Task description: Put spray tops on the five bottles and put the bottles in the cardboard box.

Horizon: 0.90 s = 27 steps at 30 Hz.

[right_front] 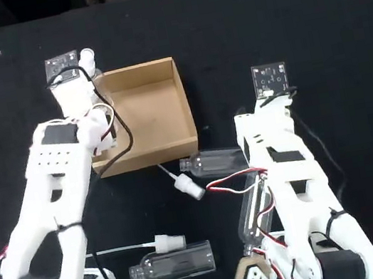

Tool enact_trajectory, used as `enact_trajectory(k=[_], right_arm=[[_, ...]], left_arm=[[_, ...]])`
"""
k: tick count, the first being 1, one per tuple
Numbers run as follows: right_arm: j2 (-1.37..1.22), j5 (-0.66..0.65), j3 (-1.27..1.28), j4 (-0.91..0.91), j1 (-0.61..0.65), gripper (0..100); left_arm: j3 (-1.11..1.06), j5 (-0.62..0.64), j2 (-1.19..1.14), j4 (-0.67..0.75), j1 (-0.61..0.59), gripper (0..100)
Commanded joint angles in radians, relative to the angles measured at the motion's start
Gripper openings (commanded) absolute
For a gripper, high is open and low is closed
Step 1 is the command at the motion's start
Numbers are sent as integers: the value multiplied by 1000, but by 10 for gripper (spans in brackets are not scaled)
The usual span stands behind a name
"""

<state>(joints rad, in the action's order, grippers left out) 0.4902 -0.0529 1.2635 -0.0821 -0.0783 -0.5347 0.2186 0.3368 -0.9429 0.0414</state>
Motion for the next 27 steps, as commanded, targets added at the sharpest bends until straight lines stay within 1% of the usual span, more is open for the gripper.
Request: enact_trajectory(k=[1,3,4,7,11,12,14,16,18,20,21,24,27], right_arm=[[-1,-8,-62,29,-12,100],[-1,-8,-62,28,-12,100],[-1,-8,-62,28,-12,100],[-1,-8,-62,28,-12,100],[-1,-8,-62,28,-12,100],[-1,-8,-62,28,-12,100],[-1,-8,-62,29,-12,100],[-1,-8,-61,29,-12,100],[-1,-8,-61,29,-12,100],[-1,-8,-61,29,-17,100],[2,-8,-61,29,-21,100],[7,-2,-71,29,-92,100],[-1,20,-107,25,-183,100]], left_arm=[[65,-8,130,-81,-4,30],[71,-18,172,-138,-7,30],[71,-52,196,-170,-7,30],[71,-218,282,-290,-5,30],[65,-489,396,-417,-7,30],[64,-542,420,-448,1,30],[62,-601,457,-522,2,32],[61,-638,480,-598,2,83],[61,-683,479,-678,5,195],[61,-730,470,-769,35,308],[61,-753,470,-806,54,332],[21,-812,477,-818,162,298],[-47,-813,466,-815,303,259]])
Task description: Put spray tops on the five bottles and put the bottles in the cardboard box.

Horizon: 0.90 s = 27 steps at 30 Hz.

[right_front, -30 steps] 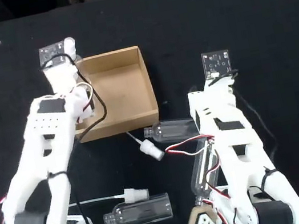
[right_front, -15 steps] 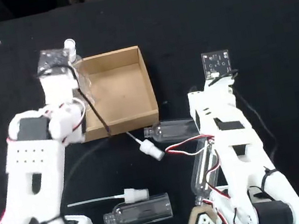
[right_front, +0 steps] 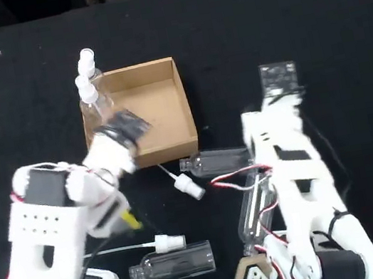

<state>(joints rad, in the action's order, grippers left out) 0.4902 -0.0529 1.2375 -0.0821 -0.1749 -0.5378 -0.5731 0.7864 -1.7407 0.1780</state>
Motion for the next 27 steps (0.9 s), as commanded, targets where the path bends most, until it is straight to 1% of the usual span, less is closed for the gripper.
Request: enact_trajectory(k=[1,3,4,6,8,11,16,18,20,23,27], right_arm=[[-1,51,-84,25,-104,100],[-2,106,-84,26,-114,100],[-2,114,-84,26,-110,100],[-2,103,-84,25,-109,100],[-2,101,-84,25,-109,100],[-2,98,-82,25,-109,100],[-2,100,-82,26,-110,100],[-2,100,-82,29,-112,100],[-2,100,-82,29,-112,100],[-2,100,-82,29,-112,100],[-2,101,-82,29,-110,100]], left_arm=[[-65,-18,17,-15,220,248],[-105,-20,18,-15,318,238],[-125,-20,20,-15,366,239],[-151,-20,18,-14,441,239],[-154,-20,17,5,492,240],[-170,-26,17,43,522,240],[-263,-34,17,166,539,241],[-328,-52,17,216,553,272],[-384,-54,17,262,567,327],[-433,-54,17,315,564,386],[-483,-54,17,390,559,361]])
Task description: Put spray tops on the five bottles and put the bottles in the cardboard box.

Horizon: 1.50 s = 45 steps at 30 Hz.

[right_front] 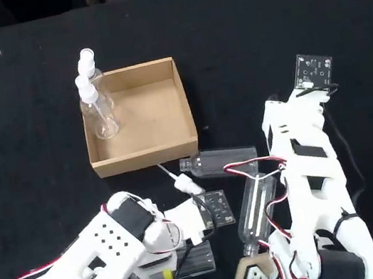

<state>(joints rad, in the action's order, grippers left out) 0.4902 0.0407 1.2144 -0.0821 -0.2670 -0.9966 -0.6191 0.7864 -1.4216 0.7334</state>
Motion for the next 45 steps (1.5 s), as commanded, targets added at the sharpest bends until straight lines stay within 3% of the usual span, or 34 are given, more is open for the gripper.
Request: enact_trajectory(k=[1,10,18,24,30,35,45], right_arm=[[-2,8,-59,29,-18,100],[-2,6,-59,29,-18,100],[-2,5,-59,29,-17,100],[-2,5,-59,29,-17,100],[-2,6,-59,28,-17,100],[-2,6,-59,26,-17,100],[-4,9,-59,26,-17,100]], left_arm=[[-38,-8,17,92,4,355],[-139,-9,28,203,4,318],[-7,-14,28,69,5,157],[196,-51,29,-146,-41,156],[407,-295,18,-341,-325,156],[446,-509,17,-328,-642,156],[444,-806,17,-328,-1138,156]])
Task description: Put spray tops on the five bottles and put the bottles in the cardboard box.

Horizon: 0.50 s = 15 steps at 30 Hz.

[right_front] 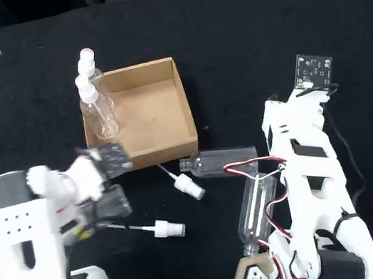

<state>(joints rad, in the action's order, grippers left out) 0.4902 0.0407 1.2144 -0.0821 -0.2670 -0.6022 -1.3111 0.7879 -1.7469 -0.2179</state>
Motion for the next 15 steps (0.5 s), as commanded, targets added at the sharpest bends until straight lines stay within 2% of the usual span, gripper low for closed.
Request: enact_trajectory(k=[1,4,7,15], right_arm=[[-4,9,-59,26,-17,100],[-4,9,-59,26,-17,100],[-4,11,-59,26,-14,100],[-4,3,-45,29,25,100]], left_arm=[[50,-140,15,-3,-237,156],[38,-189,14,38,-384,156],[-27,-123,14,186,-504,156],[-255,397,14,661,-673,156]])
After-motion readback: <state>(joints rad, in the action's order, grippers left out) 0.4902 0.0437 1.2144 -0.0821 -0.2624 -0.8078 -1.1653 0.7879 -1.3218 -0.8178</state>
